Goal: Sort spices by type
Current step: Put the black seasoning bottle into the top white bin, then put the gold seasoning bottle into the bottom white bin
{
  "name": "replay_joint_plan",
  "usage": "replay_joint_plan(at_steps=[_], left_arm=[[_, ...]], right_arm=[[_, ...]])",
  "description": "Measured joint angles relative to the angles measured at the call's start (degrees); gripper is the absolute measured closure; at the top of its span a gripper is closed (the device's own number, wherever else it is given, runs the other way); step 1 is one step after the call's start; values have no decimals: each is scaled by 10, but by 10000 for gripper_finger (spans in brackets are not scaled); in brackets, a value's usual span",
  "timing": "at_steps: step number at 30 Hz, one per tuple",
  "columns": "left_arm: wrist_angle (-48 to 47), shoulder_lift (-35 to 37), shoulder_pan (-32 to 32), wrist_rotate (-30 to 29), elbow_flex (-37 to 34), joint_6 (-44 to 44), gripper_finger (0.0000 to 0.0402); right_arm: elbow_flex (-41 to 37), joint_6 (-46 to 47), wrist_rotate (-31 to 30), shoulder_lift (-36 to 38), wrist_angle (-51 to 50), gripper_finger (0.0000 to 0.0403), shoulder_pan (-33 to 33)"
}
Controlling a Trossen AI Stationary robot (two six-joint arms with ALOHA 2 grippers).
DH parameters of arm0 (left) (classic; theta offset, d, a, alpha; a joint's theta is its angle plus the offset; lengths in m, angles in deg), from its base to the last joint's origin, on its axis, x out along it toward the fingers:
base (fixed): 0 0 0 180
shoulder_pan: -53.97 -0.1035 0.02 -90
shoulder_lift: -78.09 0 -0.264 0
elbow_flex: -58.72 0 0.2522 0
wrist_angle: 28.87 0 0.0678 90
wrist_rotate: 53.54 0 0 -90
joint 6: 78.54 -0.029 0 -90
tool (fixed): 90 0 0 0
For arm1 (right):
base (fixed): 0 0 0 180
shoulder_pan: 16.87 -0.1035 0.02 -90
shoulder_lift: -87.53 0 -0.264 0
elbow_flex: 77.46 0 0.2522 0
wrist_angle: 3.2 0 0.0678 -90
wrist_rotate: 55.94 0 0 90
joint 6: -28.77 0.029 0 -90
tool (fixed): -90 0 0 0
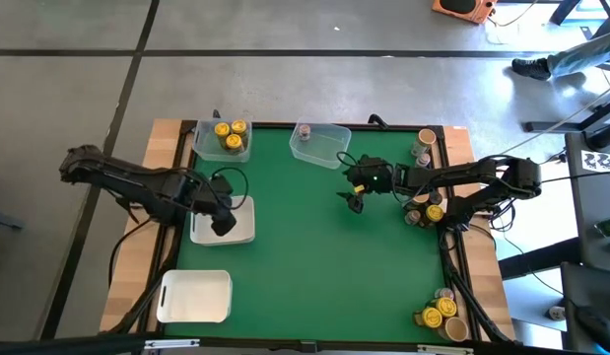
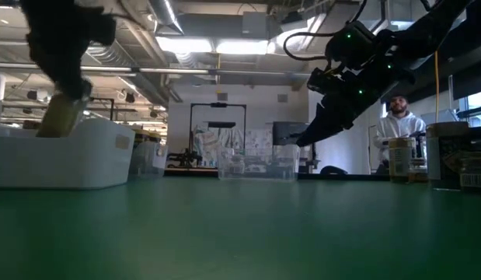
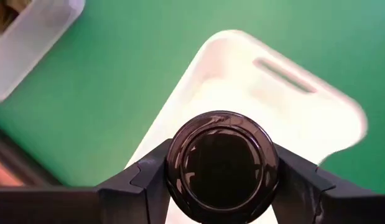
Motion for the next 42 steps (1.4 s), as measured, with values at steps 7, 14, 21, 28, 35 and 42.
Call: replay_joint_plan(at_steps=[7, 14, 21, 28, 35, 42], left_arm=[[-1, 0, 9, -2, -55, 16, 194], [2, 0, 14, -11, -88, 16, 191], [2, 0, 14, -8, -89, 27, 154], [0, 4, 3, 15, -85, 4, 128], [4, 29, -21, 6, -25, -55, 126], [180, 45, -55, -8, -6, -184, 126]], right_arm=[[0, 2, 6, 0, -8, 49, 0], [0, 3, 6, 0, -8, 49, 0], [0, 15, 6, 0, -8, 49, 0], [0, 17, 6, 0, -8, 49, 0], [0, 17, 6, 0, -8, 49, 0], [0, 19, 6, 0, -8, 49, 0]])
